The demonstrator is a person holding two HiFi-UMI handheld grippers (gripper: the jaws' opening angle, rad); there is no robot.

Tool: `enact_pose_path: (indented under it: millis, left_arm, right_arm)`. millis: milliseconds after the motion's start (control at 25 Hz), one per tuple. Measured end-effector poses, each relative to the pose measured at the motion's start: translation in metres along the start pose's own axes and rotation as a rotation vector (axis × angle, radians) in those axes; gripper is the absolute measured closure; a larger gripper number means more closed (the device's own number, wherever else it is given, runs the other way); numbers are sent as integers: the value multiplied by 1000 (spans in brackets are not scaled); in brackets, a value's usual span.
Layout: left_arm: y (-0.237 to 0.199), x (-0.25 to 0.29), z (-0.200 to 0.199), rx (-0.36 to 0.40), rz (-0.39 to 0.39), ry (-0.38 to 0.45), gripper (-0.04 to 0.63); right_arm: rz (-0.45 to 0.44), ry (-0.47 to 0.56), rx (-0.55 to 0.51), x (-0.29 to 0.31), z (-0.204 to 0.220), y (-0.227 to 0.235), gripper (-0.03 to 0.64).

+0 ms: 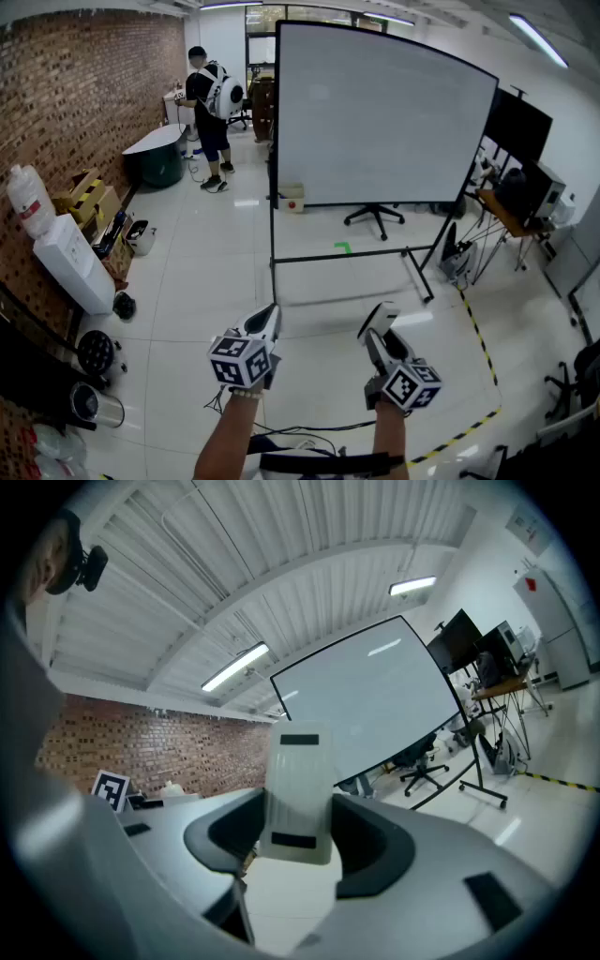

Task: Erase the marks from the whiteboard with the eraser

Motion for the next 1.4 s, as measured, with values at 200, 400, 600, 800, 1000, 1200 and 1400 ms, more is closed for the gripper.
enact_pose_path:
  millis: [200, 400, 600, 800, 1000, 1200, 1400]
  left_arm:
    - [2, 13, 2, 16, -13, 13, 607]
    - [-8, 38, -5, 19, -26, 30, 607]
    - [-23, 84, -27, 49, -3, 36, 607]
    - [-63, 152, -78, 81, 19, 41, 607]
    - [-134, 233, -155, 85, 17, 28, 607]
    - [-180, 307, -233, 114, 22, -8, 607]
    - [-219, 366, -289, 138, 73, 4, 606]
  right_arm:
    - [-12, 3, 14, 4, 5, 20, 365]
    - [-25, 3, 18, 26, 5, 38, 365]
    - [-15, 11, 26, 64, 0, 57, 365]
    - [-1, 35, 19, 145, -19, 78, 367]
    - [25, 57, 30, 266, -51, 84, 368]
    - [31, 81, -9, 387, -103, 77, 368]
    - [46, 110, -146, 486, -159, 63, 368]
Point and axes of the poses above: the fingertips, and each gripper's own axes: x forward along the fingers, y to its right, z out of its underside, the point moved 7 cm from there along -x, backward along the fingers, and after that the axes turned 14 degrees about -x, right-handed, at the moved point
